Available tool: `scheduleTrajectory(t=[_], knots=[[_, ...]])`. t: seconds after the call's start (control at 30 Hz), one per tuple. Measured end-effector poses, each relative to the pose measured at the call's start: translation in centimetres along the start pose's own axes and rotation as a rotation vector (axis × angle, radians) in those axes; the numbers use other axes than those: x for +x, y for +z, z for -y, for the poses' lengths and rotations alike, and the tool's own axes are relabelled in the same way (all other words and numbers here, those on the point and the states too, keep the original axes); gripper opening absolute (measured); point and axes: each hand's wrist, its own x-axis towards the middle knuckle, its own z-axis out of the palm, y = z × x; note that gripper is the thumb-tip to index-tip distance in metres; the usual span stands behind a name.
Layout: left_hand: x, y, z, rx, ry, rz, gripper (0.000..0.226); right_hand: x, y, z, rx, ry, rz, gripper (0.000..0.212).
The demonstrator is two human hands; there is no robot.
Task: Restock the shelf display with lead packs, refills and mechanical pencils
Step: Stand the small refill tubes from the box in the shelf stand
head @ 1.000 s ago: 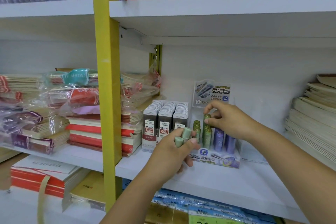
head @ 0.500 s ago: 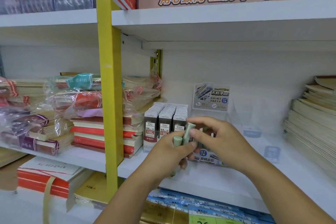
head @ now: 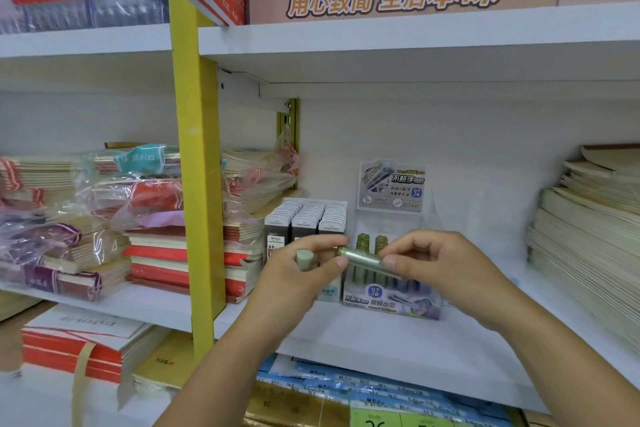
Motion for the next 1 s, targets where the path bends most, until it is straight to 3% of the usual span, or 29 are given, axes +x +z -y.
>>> scheduleTrajectory(t=[0.3,0.4,0.47,0.57,0.67,0.87,1.0], knots=[[-0.1,0.4,-0.3,0.046,0.082,0.037,0.033,-0.1,1.6,-0.3,-0.036,-0.111,0.023,0.035],[0.1,0.5,0.0,0.029,0.029,0.048,0.023,-0.1,2.0,-0.6,-0.029,-0.127,0.074,0.056],[0.2,0.5,0.2,0.026,-0.032,0.089,0.015,0.2,1.8,-0.3,0.001,-0.159,0.013,0.063],[0.2,0.6,0.4,0.02,-0.118,0.146,0.008,1.9,0.7,0.7,0.062,-0.212,-0.181,0.052],[0.3,0.7,0.9,0.0,-0.161,0.187,0.017,4.8,-0.2,1.5,0.005,-0.223,-0.305,0.041],[0.5,0.8,2.4,0.017,-0.078,0.167,0.014,9.8,0.4,0.1,-0.284,-0.144,-0.305,0.031],[0.4,0.8,2.6,0.057,-0.039,0.158,0.022,11.3,0.7,-1.3,-0.4,0.007,-0.152,0.026]])
